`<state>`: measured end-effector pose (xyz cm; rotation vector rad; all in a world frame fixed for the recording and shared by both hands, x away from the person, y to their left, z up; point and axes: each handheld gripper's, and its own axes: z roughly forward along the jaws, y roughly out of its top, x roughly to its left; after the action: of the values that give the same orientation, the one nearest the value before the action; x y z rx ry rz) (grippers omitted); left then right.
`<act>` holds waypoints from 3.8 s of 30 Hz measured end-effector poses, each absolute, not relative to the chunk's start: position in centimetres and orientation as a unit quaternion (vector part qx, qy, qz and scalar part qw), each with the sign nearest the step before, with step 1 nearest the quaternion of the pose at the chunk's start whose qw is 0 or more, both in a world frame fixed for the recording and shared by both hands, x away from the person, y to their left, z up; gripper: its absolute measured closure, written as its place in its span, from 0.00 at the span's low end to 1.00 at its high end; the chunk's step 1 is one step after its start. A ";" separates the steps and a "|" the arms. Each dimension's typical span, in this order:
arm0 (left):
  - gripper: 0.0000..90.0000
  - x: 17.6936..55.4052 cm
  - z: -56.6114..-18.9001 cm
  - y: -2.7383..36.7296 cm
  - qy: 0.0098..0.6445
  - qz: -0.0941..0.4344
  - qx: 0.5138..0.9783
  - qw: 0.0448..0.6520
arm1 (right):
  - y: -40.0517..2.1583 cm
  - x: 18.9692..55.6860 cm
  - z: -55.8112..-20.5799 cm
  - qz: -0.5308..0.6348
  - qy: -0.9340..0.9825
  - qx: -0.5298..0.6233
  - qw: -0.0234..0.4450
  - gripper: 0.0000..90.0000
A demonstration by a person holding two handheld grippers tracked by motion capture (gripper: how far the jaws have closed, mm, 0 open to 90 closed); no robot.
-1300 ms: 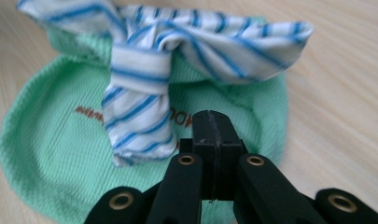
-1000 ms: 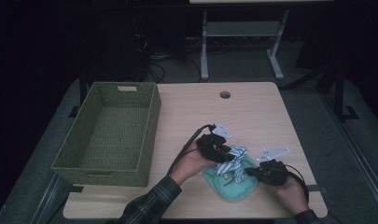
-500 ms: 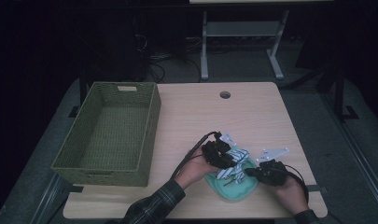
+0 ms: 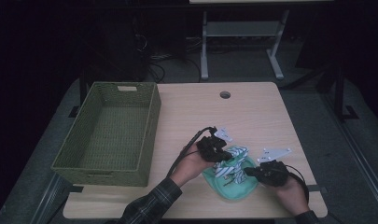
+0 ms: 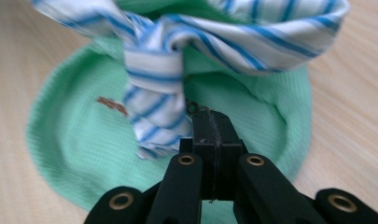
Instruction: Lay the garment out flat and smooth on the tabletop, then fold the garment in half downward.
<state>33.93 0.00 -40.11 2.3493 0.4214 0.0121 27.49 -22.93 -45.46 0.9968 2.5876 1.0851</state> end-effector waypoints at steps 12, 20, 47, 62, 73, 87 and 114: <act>0.99 34.2 -37.5 1.8 0.172 0.042 0.901 0.396 | -21.3 26.4 -44.7 0.379 0.869 0.307 0.075 1.00; 0.99 35.1 -36.1 3.6 0.191 0.071 0.889 0.409 | -21.2 26.4 -44.6 0.380 0.869 0.308 0.075 1.00; 0.97 31.1 -42.6 1.5 0.141 0.019 0.930 0.340 | -23.6 28.2 -45.7 0.358 0.861 0.350 0.084 1.00; 0.83 31.2 -40.8 4.8 0.189 -0.010 0.895 0.404 | -23.0 28.7 -43.5 0.413 0.843 0.332 0.089 1.00; 0.92 28.9 -44.0 4.8 0.182 0.000 0.924 0.336 | -21.2 28.4 -44.9 0.387 0.865 0.312 0.063 1.00; 0.89 29.1 -44.4 5.4 0.178 0.018 0.933 0.311 | -21.3 28.2 -46.0 0.342 0.885 0.309 0.067 1.00; 0.98 31.7 -45.1 6.9 0.228 0.029 0.933 0.278 | -21.0 33.8 -46.5 0.350 0.874 0.330 0.077 1.00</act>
<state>31.74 6.86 -45.13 2.5028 0.6128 0.0768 33.81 -20.96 -46.50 0.9884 2.6176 1.0479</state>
